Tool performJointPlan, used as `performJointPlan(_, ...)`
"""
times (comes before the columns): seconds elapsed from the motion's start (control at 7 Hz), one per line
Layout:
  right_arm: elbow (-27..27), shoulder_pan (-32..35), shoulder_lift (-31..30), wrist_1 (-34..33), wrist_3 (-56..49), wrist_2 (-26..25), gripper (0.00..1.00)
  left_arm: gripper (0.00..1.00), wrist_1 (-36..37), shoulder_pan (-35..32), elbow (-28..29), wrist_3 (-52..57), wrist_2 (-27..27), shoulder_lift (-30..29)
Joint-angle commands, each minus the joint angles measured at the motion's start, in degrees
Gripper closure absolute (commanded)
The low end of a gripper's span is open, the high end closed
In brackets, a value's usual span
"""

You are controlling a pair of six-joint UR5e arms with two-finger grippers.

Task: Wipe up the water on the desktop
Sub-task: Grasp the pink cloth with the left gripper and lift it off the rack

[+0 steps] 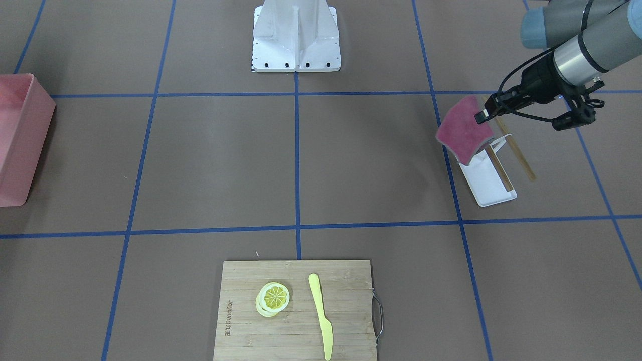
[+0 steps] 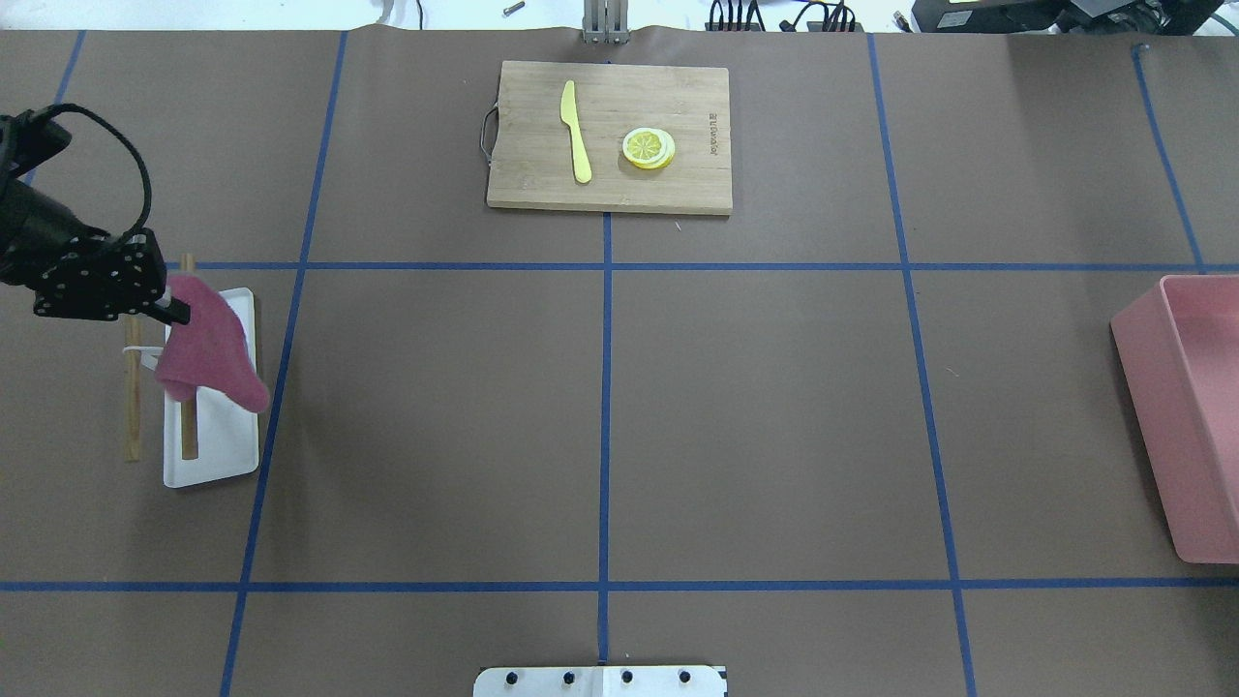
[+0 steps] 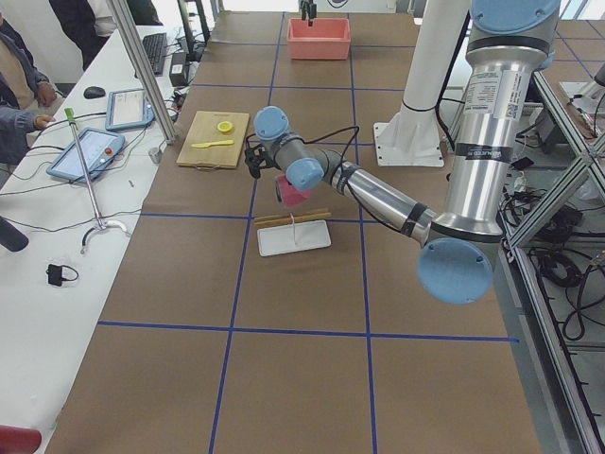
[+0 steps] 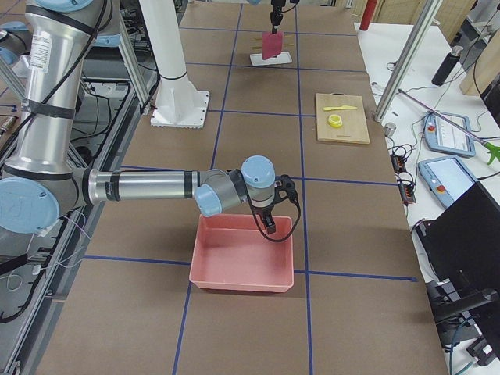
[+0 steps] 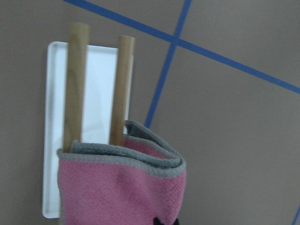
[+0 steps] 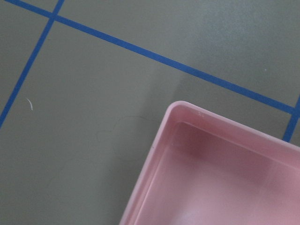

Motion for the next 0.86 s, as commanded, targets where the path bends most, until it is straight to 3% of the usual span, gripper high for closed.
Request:
performJointPlan(0.0,5.0,-0.5,0.0,0.0,0.1,-0.3,0.0,1.0,0.1,5.0,3.2,-22.6,3.2,-15.6)
performJointPlan(0.29,10.4,-4.7,3.0,0.0,1.3,0.3,0.0,1.0,3.2,13.4,6.2,-31.5,15.1,-25.1)
performJointPlan(0.57,15.3,-13.2,11.7,0.0,9.6,-1.4,0.0,1.0,6.7,18.2,14.3,-37.5,22.3,-37.0)
performJointPlan(0.71,16.0,-15.6,16.6,0.0,12.5,-1.9,0.0,1.0,6.7,18.5,19.0,-39.1,22.6,-41.1)
